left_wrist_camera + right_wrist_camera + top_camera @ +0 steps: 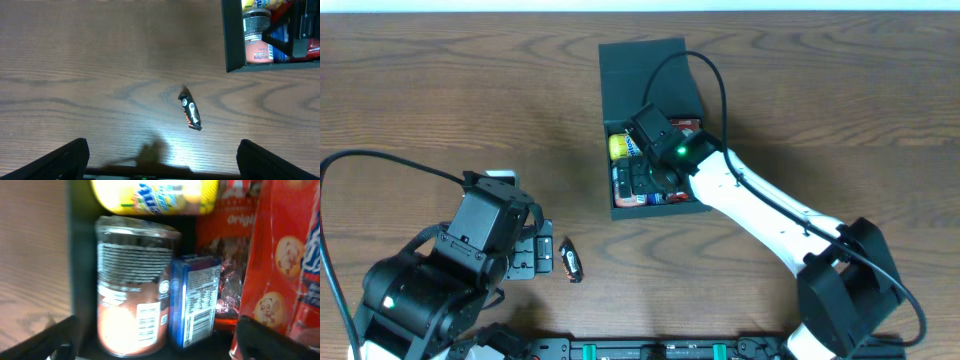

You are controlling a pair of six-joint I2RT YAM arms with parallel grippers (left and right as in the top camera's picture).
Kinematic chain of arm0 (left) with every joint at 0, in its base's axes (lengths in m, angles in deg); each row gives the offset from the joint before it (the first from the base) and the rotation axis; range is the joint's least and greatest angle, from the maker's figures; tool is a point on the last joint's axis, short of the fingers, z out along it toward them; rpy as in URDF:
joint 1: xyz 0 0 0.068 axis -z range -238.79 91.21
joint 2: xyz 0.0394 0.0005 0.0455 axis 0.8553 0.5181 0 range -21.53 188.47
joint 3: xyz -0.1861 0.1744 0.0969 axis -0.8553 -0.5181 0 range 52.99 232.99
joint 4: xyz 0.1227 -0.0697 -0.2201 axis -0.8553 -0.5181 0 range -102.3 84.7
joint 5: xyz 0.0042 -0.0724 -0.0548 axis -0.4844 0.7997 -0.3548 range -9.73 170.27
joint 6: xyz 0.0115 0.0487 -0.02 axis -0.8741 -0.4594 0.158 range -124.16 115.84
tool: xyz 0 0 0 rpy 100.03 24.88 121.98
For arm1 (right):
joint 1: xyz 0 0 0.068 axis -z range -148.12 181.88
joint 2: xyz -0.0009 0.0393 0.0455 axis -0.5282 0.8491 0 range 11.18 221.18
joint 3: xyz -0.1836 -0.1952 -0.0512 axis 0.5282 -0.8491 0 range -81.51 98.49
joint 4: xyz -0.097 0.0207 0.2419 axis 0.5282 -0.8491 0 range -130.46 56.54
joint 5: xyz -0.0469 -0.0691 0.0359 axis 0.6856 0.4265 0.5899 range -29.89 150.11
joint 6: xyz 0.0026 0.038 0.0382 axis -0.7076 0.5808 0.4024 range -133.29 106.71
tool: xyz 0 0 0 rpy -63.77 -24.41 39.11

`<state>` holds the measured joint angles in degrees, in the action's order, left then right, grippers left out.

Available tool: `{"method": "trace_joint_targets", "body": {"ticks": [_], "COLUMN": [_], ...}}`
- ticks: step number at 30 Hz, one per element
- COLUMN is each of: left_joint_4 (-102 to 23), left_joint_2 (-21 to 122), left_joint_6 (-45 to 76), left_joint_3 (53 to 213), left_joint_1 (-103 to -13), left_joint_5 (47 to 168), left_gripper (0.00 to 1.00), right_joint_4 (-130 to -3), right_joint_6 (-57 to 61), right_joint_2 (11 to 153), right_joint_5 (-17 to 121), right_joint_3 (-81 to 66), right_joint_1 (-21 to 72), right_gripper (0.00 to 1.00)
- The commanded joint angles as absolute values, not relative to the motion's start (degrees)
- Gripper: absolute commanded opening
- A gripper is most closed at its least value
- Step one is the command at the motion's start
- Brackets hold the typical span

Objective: Pack container
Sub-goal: 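Release the Eclipse tin and raise the right gripper out, then lower the left gripper onto the dark candy bar and close it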

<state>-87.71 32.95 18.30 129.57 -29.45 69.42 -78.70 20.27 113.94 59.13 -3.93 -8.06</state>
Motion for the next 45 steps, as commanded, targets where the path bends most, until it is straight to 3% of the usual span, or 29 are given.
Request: {"method": "trace_joint_targets", "body": {"ticks": [1,12,21,32,45], "left_joint_4": [-88.0,-92.0,-83.7,-66.2,-52.7], "left_joint_2": [32.7,27.7,17.3,23.4,40.0], "left_joint_6": [17.7,18.9,29.9,36.4,37.2], "left_joint_3": [129.5,129.2,112.8,96.3,87.2], "left_joint_1": [-29.5,-29.5,-29.5,-29.5,-29.5], "left_joint_5": [69.4,69.9,77.4,80.3,83.1], "left_gripper": [0.95,0.95,0.95,0.95,0.95], "right_joint_4": [-80.8,-99.9,-106.5,-105.2,-104.9], "right_joint_6": [19.1,20.4,22.0,29.2,30.9], "right_joint_2": [113.1,98.6,81.0,64.3,62.7], "right_joint_5": [61.7,74.2,82.7,85.8,85.3], "right_joint_3": [1.6,10.9,0.2,-20.2,-22.4], "right_joint_1": [-9.4,-10.5,-10.6,-10.5,-10.5], "right_gripper": [0.99,0.99,0.99,0.99,0.99]}}
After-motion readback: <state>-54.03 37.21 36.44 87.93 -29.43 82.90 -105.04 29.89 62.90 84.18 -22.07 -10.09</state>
